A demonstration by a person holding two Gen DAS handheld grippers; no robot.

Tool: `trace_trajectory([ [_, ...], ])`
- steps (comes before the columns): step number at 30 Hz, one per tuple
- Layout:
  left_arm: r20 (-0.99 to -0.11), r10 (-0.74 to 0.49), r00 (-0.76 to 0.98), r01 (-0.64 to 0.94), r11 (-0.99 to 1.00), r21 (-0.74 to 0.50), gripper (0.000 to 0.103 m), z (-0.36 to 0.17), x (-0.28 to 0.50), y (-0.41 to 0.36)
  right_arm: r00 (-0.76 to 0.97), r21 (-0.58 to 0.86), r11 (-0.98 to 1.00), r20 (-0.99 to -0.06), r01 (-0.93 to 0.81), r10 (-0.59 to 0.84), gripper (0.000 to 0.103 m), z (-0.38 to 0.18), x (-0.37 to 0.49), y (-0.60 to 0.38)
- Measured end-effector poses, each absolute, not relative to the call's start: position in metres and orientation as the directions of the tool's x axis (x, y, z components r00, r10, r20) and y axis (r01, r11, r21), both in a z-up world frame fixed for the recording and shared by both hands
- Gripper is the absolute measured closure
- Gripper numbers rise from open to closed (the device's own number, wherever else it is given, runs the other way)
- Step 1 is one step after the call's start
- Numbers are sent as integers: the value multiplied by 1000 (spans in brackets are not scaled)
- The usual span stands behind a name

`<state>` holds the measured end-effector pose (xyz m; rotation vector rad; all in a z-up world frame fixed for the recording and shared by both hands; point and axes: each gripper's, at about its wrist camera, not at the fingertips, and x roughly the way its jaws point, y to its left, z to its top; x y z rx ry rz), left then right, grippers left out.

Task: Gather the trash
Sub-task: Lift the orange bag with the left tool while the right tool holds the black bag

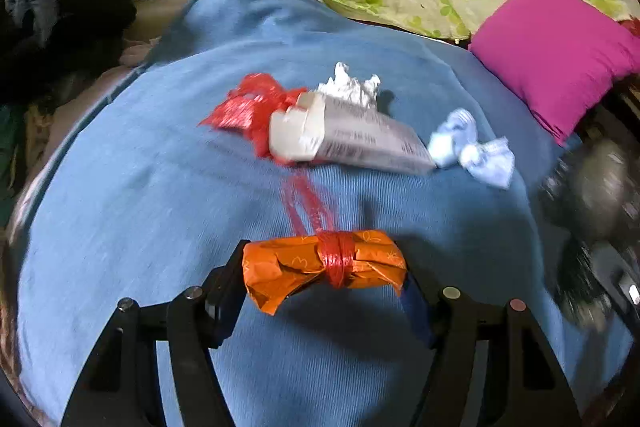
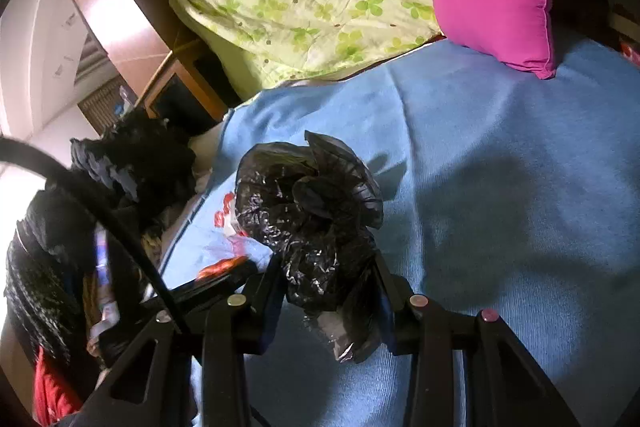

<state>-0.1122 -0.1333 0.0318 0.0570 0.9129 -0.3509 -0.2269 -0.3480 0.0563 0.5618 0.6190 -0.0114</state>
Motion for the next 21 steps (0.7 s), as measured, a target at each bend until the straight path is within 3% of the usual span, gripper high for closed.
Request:
trace_trajectory([
  [6, -779, -272, 565, 340, 937, -80, 34, 38, -152, -109, 810, 427, 890, -573, 163, 126, 61, 58, -236, -333],
  [21, -737, -265, 622, 320, 945, -69, 34, 35, -191, -62, 812, 415, 885, -578, 209, 80, 61, 62, -311, -313],
])
